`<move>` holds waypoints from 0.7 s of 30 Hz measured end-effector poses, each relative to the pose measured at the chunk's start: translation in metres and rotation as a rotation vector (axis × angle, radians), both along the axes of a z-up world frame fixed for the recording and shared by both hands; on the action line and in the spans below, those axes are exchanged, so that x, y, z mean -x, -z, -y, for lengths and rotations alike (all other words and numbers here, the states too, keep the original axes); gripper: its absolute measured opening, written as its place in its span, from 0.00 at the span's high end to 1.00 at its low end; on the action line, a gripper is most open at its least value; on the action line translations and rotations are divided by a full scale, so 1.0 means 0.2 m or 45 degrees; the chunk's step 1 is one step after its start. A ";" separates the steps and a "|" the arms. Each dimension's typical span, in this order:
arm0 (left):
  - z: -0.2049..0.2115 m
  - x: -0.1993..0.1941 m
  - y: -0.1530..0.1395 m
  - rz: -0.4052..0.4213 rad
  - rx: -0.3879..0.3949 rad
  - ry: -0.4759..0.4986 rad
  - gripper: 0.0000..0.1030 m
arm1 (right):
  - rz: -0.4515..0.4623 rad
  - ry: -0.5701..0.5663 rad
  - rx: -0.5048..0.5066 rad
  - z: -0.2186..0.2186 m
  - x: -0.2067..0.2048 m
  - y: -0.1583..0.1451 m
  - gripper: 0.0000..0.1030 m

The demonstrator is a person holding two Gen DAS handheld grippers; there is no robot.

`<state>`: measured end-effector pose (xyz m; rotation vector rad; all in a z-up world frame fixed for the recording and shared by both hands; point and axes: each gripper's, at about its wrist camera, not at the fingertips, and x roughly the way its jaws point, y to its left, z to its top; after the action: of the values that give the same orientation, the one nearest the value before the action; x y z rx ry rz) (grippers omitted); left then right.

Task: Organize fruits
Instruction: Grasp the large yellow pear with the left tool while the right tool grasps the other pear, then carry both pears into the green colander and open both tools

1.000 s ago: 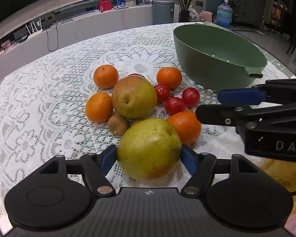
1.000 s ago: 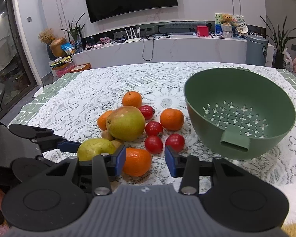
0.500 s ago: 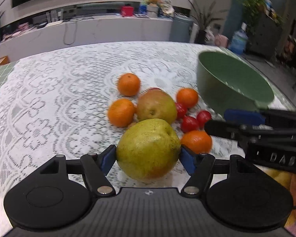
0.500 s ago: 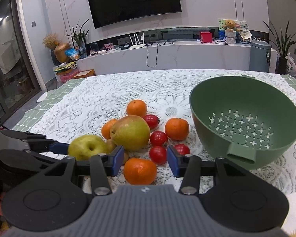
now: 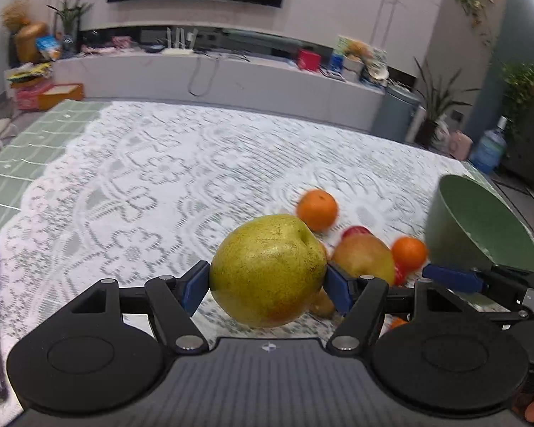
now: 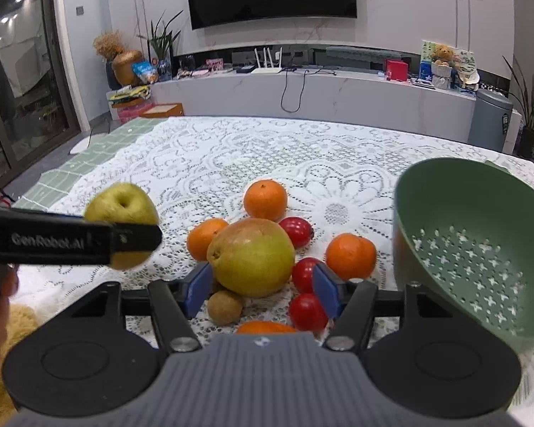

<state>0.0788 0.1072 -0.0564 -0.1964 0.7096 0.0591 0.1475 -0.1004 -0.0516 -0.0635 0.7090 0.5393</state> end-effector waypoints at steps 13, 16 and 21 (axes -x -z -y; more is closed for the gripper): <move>-0.05 -0.03 0.05 -0.024 0.045 -0.060 0.23 | 0.059 -0.073 0.087 -0.17 -0.11 0.07 0.31; -0.05 -0.03 0.05 -0.029 0.049 -0.052 0.23 | 0.061 -0.080 0.085 -0.20 -0.13 0.08 0.30; -0.05 -0.04 0.06 -0.044 0.056 -0.042 0.23 | 0.100 -0.082 0.121 -0.23 -0.13 0.10 0.32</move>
<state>0.0867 0.1167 -0.0689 -0.2494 0.7423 0.0786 0.1740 -0.0550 -0.0721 -0.1957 0.6574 0.5613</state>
